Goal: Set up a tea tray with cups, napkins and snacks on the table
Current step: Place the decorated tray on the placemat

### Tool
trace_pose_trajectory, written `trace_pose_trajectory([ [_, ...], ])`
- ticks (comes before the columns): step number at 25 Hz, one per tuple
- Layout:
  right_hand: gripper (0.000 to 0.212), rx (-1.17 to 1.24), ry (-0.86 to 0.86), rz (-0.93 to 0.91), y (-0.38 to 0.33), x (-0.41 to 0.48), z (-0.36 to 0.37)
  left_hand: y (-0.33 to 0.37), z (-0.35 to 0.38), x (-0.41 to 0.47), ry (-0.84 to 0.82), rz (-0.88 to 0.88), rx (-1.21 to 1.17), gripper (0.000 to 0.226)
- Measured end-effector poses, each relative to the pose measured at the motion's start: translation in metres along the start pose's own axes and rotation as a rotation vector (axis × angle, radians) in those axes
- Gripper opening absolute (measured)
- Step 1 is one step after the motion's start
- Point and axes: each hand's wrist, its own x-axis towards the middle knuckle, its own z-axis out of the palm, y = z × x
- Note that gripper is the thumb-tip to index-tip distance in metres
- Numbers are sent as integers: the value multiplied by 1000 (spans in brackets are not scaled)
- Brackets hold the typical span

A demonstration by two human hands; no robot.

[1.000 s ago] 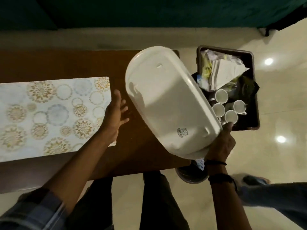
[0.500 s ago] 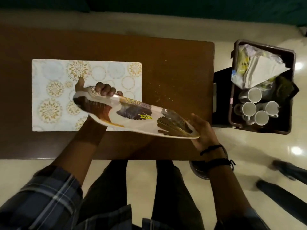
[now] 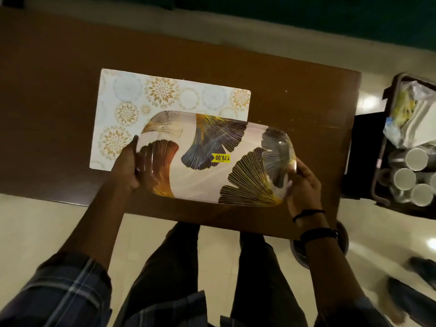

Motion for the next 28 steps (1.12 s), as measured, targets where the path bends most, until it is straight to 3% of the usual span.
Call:
trace_pose_trajectory([
  [5, 23, -249, 10, 21, 18, 12, 52, 13, -32, 10, 159, 185, 156, 33],
  [8, 28, -370, -19, 52, 34, 24, 83, 31, -53, 24, 162, 248, 302, 32],
  [12, 19, -483, -51, 18, 44, 41, 122, 61, -68, 50, 171, 330, 489, 36],
  [16, 21, -574, -23, -3, 49, 60, 142, 81, -72, 68, 175, 350, 566, 31],
  [19, 24, -654, 30, -59, 49, 68, 152, 85, -67, 72, 140, 364, 579, 14],
  [21, 25, -716, 56, -93, 49, 70, 156, 86, -65, 74, 144, 370, 602, 26],
  [24, 21, -758, 47, -133, 51, 69, 159, 84, -68, 78, 155, 386, 596, 13],
  [28, 17, -760, 33, -149, 54, 70, 157, 78, -71, 80, 137, 395, 663, 20],
])
